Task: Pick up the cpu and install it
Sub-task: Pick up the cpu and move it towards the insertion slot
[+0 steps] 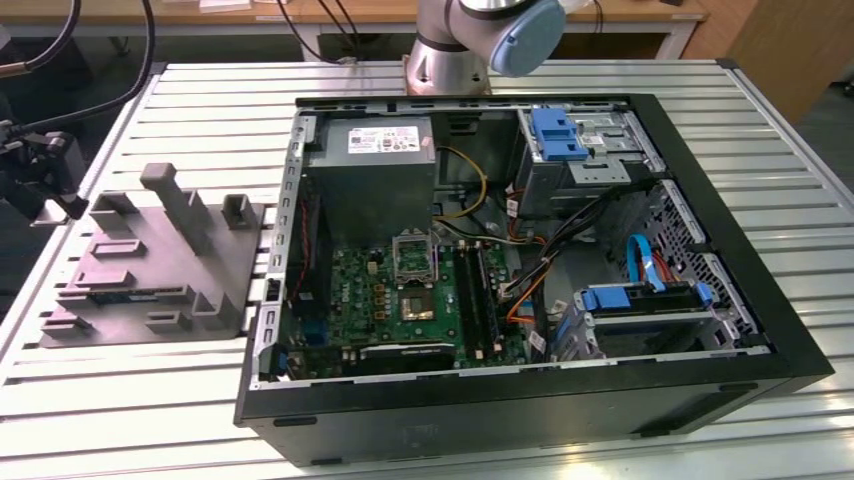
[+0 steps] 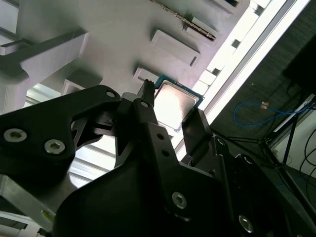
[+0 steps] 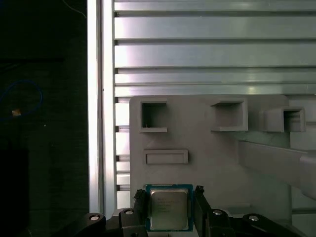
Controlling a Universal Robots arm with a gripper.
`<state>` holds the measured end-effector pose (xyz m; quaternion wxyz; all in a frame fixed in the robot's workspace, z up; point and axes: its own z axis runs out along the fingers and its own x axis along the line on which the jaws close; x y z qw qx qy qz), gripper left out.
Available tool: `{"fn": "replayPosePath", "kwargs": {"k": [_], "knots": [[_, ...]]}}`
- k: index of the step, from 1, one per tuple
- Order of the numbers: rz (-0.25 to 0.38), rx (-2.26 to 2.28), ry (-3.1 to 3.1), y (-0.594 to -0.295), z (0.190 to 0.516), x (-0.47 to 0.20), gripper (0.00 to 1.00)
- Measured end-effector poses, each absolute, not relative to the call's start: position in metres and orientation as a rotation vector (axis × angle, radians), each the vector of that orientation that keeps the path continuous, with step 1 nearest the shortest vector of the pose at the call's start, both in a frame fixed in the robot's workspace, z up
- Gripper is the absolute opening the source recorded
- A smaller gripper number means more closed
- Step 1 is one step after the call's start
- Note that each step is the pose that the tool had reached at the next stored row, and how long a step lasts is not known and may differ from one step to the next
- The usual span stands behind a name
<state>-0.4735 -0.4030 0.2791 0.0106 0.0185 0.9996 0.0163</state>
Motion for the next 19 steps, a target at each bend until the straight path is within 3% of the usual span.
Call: {"fn": "replayPosePath", "kwargs": {"k": [19], "knots": [[0.051, 0.058, 3.119, -0.403, 0.29, -0.473, 0.47]]}}
